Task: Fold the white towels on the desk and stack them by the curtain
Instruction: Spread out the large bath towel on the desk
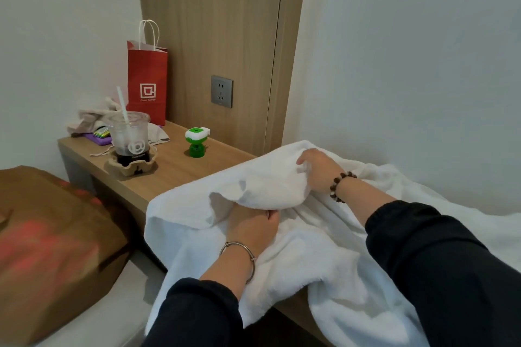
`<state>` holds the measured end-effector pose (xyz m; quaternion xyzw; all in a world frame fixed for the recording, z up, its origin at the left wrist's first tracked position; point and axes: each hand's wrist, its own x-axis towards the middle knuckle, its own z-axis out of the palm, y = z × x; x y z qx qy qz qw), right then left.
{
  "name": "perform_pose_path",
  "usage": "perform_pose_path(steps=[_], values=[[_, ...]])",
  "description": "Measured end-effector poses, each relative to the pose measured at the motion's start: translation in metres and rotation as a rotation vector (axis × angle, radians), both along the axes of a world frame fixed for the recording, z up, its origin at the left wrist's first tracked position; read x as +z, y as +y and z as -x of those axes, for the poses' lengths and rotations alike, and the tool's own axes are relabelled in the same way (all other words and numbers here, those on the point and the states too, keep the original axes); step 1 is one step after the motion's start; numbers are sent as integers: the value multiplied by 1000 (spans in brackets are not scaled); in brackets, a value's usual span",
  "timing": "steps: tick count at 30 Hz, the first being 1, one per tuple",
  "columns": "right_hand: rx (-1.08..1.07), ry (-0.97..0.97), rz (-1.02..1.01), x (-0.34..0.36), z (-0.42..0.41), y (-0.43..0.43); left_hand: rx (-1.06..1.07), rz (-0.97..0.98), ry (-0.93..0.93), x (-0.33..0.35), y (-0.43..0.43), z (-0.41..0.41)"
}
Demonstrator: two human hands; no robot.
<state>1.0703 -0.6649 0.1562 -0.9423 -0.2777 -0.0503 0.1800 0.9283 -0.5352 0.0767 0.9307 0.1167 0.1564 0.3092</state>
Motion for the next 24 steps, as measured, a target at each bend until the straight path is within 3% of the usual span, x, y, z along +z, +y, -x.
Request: perform_pose_path(steps=[1,3,5,6,9,11,13,15,17,21,23,24], values=[[74,72,-19,-2,5,5,4,9,-11,-1,1,-1],[190,202,160,-5,14,12,51,-4,-201,-4,3,-3],[242,153,429,-10,18,14,53,-48,-242,-2,3,-2],[207,104,435,-12,17,12,43,-68,-234,1,3,-1],[-34,17,-56,1,19,10,-14,-275,-338,1,4,0],[-263,59,-446,21,14,8,-52,-130,-300,1,3,3],[-409,217,-769,41,13,9,-82,-111,-301,-2,4,4],[-437,304,-789,52,16,9,-145,-177,-306,1,2,10],[-357,247,-698,57,20,9,-200,-231,-389,11,0,16],[-190,97,-559,57,31,-6,-104,-351,-701,40,-1,16],[-135,87,-536,55,38,-20,59,-238,-622,59,-1,11],[-116,104,-529,54,43,-28,102,-103,-498,67,-3,11]])
